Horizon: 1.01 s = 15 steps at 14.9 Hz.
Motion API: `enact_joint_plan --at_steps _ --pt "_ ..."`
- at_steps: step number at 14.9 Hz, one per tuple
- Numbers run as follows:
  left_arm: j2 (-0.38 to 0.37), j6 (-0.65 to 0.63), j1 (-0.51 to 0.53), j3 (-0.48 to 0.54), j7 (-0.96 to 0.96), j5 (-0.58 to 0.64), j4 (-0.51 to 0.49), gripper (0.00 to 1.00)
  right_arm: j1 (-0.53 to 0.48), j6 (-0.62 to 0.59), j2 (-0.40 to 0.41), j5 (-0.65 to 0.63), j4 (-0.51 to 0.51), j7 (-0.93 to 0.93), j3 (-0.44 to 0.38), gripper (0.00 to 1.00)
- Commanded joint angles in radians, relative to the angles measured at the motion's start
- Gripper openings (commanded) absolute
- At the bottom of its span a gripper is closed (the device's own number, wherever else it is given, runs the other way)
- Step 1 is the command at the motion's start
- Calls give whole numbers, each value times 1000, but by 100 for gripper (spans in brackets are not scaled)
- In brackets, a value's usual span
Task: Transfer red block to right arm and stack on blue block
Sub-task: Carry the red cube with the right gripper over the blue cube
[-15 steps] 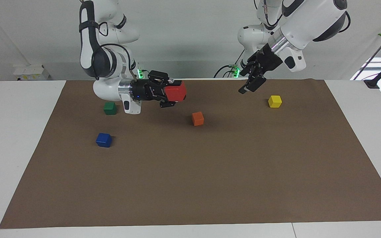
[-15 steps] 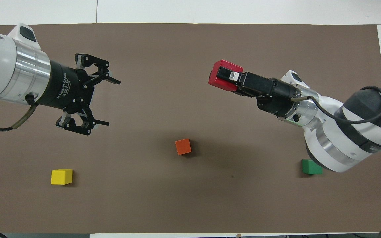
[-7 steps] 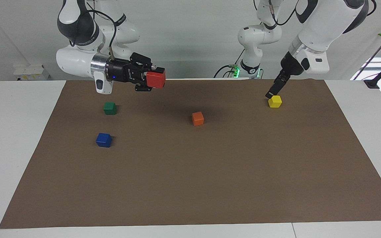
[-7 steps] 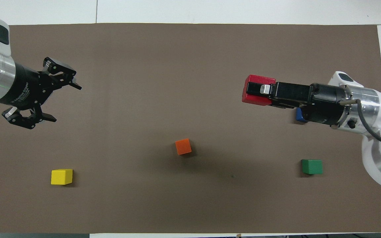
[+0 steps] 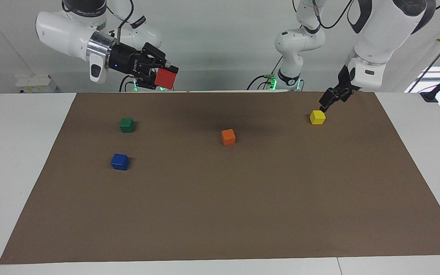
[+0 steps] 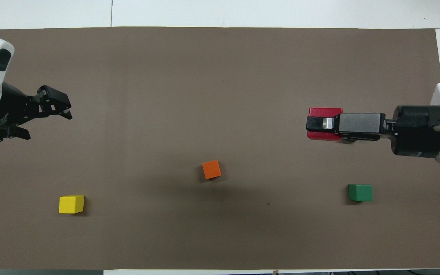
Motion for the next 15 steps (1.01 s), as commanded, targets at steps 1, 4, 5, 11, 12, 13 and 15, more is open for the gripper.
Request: enact_joint_plan --at_steps 1,4,5,11,12,13,15 --pt "-60 -1 57 -6 239 30 -76 100 -34 -77 -4 -139 46 49 8 0" --pt "-64 13 88 -8 356 30 -82 100 -40 -126 -4 -299 89 77 8 0" --pt "-63 21 88 -6 358 30 -80 100 -42 -144 -1 -372 118 96 9 0" --pt "-27 28 90 -8 335 21 -11 100 -37 -204 9 -791 176 138 15 0" --pt "-26 27 91 -8 335 19 -8 100 -36 -216 7 -851 173 143 15 0" --pt "-27 25 90 -8 335 21 -10 100 -36 -244 7 -895 175 146 15 0" --pt "-27 1 91 -8 335 25 -8 100 -37 -259 5 -990 167 153 15 0"
